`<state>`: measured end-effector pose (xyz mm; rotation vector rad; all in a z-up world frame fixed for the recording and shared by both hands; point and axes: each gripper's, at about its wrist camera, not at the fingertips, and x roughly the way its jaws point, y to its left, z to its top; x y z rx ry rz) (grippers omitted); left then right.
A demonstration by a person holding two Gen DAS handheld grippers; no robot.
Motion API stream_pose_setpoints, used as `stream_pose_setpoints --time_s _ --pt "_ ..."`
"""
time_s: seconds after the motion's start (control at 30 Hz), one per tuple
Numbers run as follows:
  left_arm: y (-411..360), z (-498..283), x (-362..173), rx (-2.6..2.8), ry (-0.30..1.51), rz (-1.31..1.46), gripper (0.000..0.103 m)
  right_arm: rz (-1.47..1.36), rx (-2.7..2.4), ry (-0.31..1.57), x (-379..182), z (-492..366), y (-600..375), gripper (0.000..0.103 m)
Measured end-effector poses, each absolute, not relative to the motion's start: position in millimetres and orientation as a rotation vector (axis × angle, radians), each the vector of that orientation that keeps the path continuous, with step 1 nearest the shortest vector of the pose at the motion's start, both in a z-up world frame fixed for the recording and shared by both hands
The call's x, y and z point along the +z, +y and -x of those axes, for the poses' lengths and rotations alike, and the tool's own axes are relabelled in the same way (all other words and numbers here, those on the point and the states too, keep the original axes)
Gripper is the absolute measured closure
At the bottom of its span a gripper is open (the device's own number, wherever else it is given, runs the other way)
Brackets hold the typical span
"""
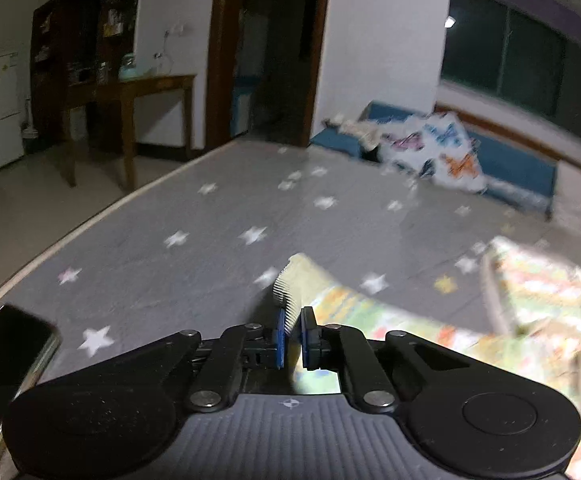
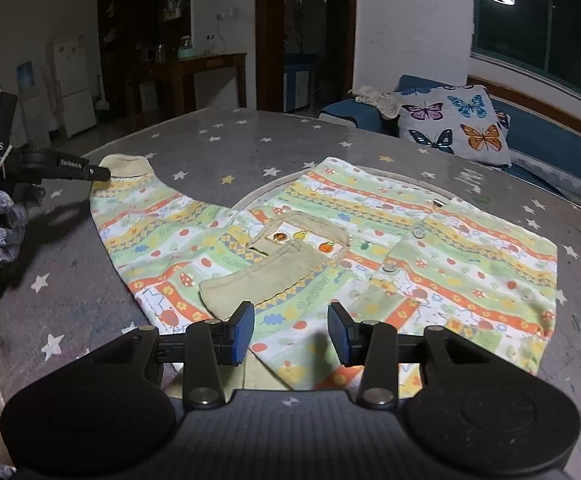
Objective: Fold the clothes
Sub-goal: 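Grasp the other sleeve cuff with the left gripper and lift it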
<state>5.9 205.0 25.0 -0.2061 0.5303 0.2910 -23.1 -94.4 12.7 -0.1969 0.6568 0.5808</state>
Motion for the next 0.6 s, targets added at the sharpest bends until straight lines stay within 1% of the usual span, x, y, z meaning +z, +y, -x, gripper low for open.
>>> stream_pose_setpoints --time_s 0.2,0.3,0.43,0.6 --pt "143.0 0.0 69.0 0.083 0.433 0.179 0.095 0.133 0.525 0.639 20.0 22.7 -117.7 0.062" --pt "104.3 1.6 82.2 -0.05 0.409 0.172 0.095 0.099 0.485 0.635 22.1 22.7 -135.2 0.062" --pt "42.0 -2.4 88.5 -0.238 0.404 0.143 0.095 0.059 0.42 0.635 22.4 22.7 -162.6 0.063" --pt "-24.7 -9.3 77.7 -0.412 0.438 0.104 0.095 -0.017 0.338 0.649 19.1 22.4 -198.9 0.063"
